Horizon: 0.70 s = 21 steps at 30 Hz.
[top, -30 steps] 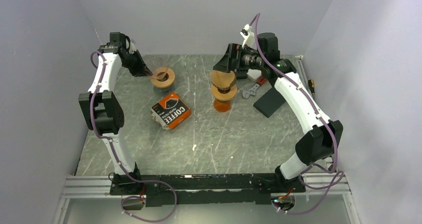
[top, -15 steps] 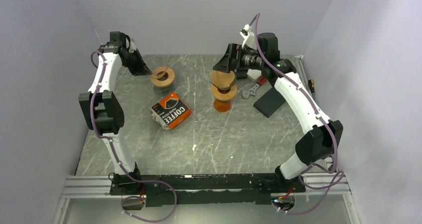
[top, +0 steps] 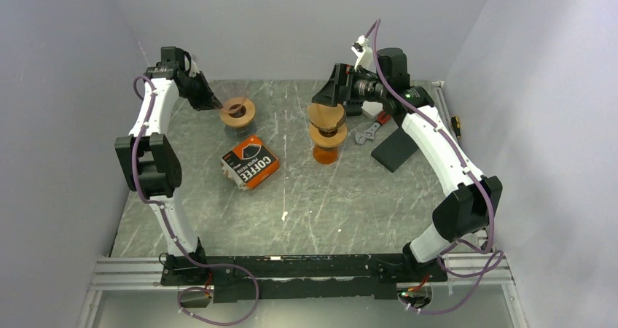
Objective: Place the coffee filter in the dripper
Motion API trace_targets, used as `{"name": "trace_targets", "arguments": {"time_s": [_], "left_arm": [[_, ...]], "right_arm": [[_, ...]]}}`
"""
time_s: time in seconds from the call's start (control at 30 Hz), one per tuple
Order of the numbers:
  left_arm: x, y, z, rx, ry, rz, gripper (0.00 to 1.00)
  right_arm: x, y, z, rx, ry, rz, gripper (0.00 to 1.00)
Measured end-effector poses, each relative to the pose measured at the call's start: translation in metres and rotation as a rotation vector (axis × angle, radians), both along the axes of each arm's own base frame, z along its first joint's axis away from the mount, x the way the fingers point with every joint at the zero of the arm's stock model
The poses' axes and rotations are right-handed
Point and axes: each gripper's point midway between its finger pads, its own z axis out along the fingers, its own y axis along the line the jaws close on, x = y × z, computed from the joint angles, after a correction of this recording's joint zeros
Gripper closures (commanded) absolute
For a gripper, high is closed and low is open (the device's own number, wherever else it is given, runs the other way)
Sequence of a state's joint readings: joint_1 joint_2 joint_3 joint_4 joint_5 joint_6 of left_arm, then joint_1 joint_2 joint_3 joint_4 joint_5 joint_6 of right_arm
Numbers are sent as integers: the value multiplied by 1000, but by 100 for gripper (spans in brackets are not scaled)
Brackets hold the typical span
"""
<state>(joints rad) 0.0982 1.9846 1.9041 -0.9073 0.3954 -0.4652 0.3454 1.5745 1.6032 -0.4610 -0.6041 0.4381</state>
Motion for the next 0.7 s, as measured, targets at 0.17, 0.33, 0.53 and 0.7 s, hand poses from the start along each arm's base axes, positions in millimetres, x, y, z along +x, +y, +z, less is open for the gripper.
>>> {"name": "trace_targets", "arguments": {"time_s": [0.17,0.33,0.53,0.7], "left_arm": [[1,-4,2,-12,-15,-12,100],[-5,-6,13,-15,-45,-16,100],[-4,-6,28,-8,-97,-16,100],[-2,-6,29,-8,-103,-15,100]], "right_arm": [[0,0,0,0,0,0,0],[0,0,0,0,-1,0,0],[0,0,0,0,-1,0,0],[0,0,0,0,-2,0,0]]}}
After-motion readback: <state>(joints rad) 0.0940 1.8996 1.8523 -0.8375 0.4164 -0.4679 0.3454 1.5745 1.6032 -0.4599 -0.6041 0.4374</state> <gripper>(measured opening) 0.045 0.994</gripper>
